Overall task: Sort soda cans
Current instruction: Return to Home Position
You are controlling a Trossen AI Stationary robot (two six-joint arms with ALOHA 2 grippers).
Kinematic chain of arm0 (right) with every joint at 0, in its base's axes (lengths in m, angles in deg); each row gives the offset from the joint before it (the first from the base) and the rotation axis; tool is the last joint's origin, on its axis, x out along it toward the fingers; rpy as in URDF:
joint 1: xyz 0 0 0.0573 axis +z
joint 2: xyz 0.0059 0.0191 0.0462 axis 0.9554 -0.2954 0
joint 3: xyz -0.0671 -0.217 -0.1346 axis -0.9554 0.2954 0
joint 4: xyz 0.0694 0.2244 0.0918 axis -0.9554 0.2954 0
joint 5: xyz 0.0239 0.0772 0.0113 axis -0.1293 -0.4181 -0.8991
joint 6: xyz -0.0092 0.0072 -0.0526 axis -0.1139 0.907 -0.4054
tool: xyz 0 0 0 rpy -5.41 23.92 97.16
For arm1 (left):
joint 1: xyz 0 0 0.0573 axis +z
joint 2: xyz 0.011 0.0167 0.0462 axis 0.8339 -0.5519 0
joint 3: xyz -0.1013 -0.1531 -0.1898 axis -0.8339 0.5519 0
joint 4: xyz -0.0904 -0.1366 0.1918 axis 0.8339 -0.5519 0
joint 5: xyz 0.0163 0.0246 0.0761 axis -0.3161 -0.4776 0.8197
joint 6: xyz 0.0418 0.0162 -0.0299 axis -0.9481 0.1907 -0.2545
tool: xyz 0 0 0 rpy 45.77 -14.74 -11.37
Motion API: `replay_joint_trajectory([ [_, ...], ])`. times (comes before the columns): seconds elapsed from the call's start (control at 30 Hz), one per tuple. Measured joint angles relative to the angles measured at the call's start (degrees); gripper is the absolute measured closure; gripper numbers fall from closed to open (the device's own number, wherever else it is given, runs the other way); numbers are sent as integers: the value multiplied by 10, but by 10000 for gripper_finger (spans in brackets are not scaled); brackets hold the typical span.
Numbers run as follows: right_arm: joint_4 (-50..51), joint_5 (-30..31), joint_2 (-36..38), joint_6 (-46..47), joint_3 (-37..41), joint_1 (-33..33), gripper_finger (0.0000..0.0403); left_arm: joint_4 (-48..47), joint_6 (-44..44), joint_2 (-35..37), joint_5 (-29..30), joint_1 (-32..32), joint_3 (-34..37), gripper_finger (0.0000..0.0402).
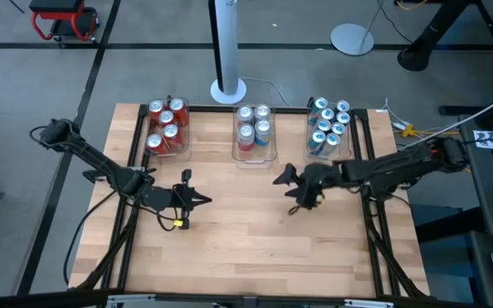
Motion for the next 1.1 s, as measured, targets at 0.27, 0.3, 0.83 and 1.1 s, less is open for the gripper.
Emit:
replay_joint_trajectory([
  [0.27, 4, -183, 150, -46, 64, -116, 29, -3, -29, 0, 41, 5, 0, 392],
  [0.3, 2, -186, 174, -45, 77, -126, 29, -3, -46, 0, 46, 5, 0, 392],
  [0.83, -9, -227, 357, -20, 161, -180, 29, 122, -101, 39, -151, 77, 66, 391],
  [1.1, -88, -217, 417, 52, 221, -186, 29, 224, -77, 126, -227, 150, 167, 391],
])
